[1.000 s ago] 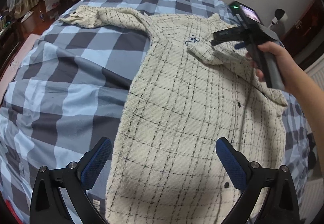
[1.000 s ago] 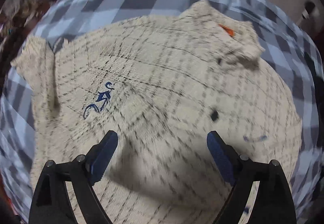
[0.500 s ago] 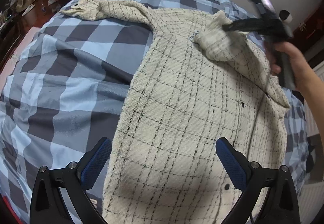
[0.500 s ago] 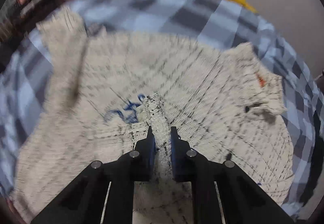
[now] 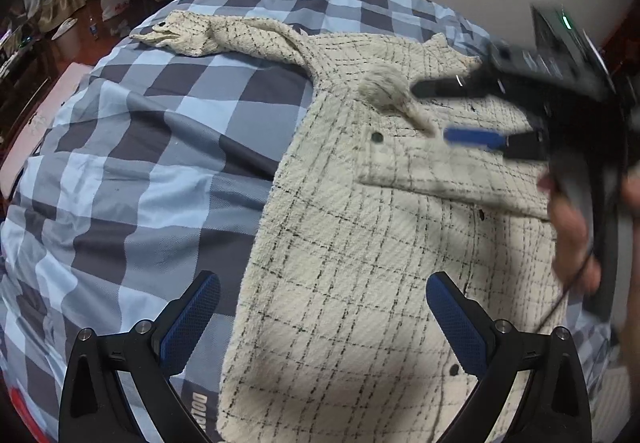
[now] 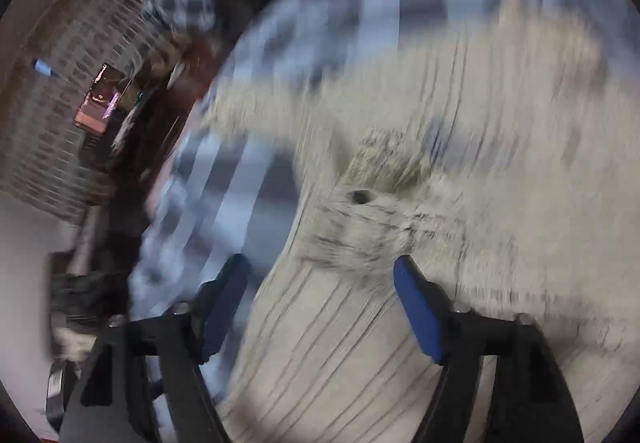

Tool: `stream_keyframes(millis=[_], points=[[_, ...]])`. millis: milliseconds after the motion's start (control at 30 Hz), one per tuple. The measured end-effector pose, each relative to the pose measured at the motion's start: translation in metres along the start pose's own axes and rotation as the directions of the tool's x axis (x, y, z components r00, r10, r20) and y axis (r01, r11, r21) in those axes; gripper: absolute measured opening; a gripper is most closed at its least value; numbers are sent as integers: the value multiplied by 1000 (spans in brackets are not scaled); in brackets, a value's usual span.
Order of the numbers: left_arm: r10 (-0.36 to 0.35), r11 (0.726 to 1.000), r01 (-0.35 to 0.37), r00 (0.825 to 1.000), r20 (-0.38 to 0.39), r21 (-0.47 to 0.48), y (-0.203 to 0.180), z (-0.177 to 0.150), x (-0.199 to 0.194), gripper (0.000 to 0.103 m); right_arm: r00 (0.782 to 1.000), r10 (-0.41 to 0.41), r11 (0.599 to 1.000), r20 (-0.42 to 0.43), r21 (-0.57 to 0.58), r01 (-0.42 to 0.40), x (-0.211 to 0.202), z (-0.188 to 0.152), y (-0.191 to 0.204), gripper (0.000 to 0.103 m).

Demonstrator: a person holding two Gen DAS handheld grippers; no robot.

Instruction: Fold small clothes

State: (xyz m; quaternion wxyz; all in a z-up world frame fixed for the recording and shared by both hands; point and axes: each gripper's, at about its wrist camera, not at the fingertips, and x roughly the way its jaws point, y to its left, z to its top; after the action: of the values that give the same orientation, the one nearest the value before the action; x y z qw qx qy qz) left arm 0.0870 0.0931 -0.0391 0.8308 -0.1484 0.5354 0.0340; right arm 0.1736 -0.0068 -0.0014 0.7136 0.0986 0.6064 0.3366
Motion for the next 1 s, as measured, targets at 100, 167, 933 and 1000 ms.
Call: stream_keyframes(millis=[100, 167, 933, 1000], points=[[1, 1000, -1, 1000, 8, 3, 1, 0, -3, 103, 1000, 26, 1000, 16, 9, -26, -10, -20, -9, 73], [-3, 1000, 3, 1000, 4, -2, 1, 1, -1, 103, 992, -92, 996, 82, -11, 93, -27, -20, -16, 73], [-6, 1000, 6, 1000, -24, 21, -9, -5, 8, 103, 597, -802, 455, -5, 643, 616, -166, -88, -299, 85], [-1, 1000, 2, 1000, -25, 21, -8, -5, 8, 103, 542, -840, 436, 23, 624, 649, -175, -88, -283, 85]])
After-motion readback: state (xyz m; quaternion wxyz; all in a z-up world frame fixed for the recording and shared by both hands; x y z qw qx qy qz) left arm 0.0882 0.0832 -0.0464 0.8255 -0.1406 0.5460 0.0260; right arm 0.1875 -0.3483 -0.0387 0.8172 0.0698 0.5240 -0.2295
